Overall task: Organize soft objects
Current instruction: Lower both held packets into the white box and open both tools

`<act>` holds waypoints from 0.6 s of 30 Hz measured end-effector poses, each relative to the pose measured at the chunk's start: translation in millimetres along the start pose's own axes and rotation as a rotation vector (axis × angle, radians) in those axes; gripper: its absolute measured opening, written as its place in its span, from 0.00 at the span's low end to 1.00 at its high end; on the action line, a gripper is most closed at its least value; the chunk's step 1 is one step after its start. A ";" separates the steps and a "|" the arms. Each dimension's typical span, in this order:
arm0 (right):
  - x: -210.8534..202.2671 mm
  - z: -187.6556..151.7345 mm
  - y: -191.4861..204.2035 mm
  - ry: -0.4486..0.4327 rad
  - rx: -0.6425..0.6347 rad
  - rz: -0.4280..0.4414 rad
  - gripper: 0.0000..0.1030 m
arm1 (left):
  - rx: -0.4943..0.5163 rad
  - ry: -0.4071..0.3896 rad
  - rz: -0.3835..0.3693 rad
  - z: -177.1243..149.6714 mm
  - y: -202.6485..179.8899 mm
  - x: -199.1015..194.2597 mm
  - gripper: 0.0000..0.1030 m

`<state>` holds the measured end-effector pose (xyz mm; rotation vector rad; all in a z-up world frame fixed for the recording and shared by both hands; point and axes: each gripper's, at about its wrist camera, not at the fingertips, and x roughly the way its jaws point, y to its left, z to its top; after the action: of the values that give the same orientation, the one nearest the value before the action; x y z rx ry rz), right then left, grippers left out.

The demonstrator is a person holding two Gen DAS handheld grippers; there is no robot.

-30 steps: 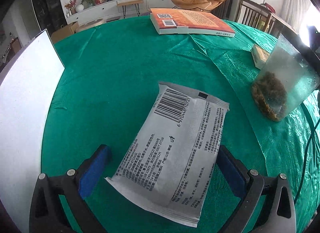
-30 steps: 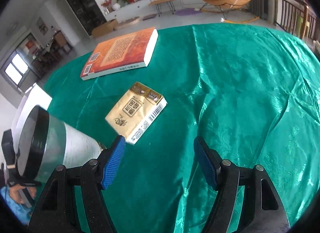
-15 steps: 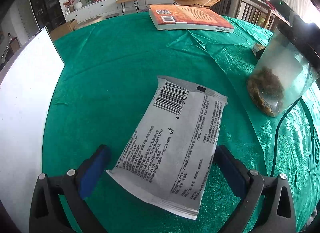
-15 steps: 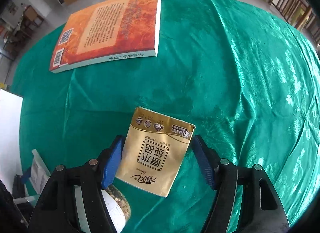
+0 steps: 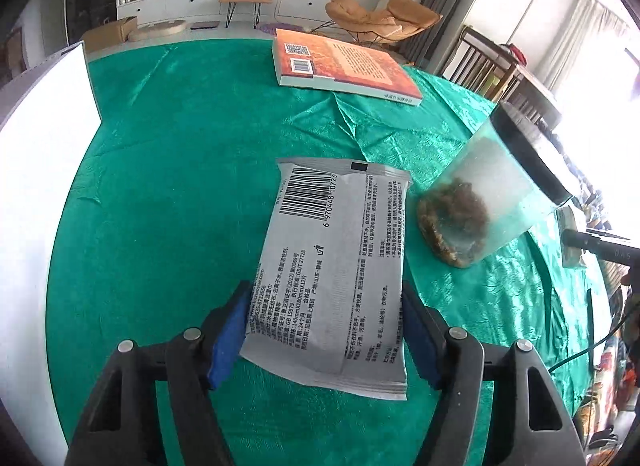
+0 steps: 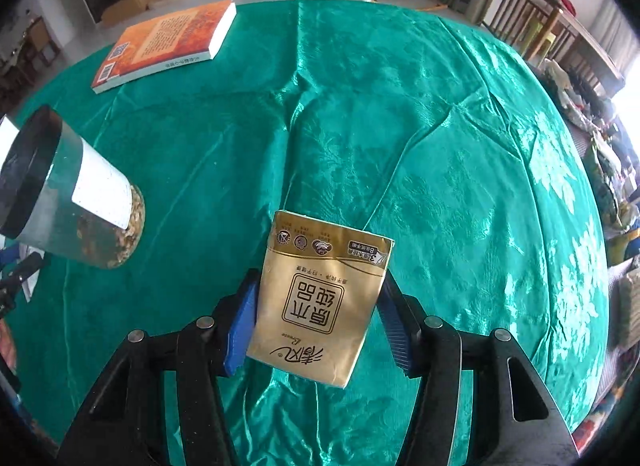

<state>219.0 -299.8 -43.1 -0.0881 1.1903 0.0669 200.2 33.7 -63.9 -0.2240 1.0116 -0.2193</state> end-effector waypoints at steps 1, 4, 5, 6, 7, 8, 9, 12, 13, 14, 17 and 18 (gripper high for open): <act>-13.3 -3.2 2.6 -0.025 0.005 0.017 0.57 | -0.017 -0.020 -0.021 -1.2 1.1 -12.0 0.67; -56.8 -9.5 21.6 -0.100 -0.023 0.058 0.57 | -0.065 -0.075 -0.077 -2.4 11.4 -57.4 0.67; -73.0 -9.4 36.9 -0.123 -0.043 0.081 0.57 | -0.078 -0.096 -0.087 -3.0 17.7 -76.1 0.67; -87.2 -6.2 57.3 -0.144 -0.067 0.112 0.57 | -0.084 -0.121 -0.089 -3.9 25.0 -96.5 0.67; -102.0 -7.3 80.4 -0.165 -0.093 0.152 0.57 | -0.084 -0.143 -0.079 -5.3 33.4 -117.3 0.67; -118.0 -6.3 104.6 -0.183 -0.124 0.201 0.57 | -0.079 -0.166 -0.055 -7.8 43.9 -139.2 0.67; -130.7 -4.1 133.5 -0.197 -0.162 0.247 0.57 | -0.074 -0.186 -0.019 -11.6 55.2 -160.5 0.67; -166.1 -7.3 227.2 -0.238 -0.292 0.396 0.57 | -0.080 -0.219 0.119 -28.6 98.7 -215.8 0.68; -176.6 -12.1 258.7 -0.245 -0.331 0.451 0.57 | -0.087 -0.223 0.177 -34.8 114.2 -230.9 0.68; -184.0 -16.1 288.5 -0.243 -0.365 0.506 0.57 | -0.093 -0.227 0.239 -40.6 129.7 -244.2 0.68; -193.5 -31.6 369.5 -0.205 -0.459 0.641 0.60 | -0.102 -0.236 0.432 -61.2 167.3 -276.8 0.75; -192.3 -38.5 391.9 -0.186 -0.486 0.671 0.63 | -0.109 -0.230 0.478 -67.3 176.8 -284.4 0.85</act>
<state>73.7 84.9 108.3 -0.1023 0.9544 0.9351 10.6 277.6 81.8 -0.0979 0.8212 0.2914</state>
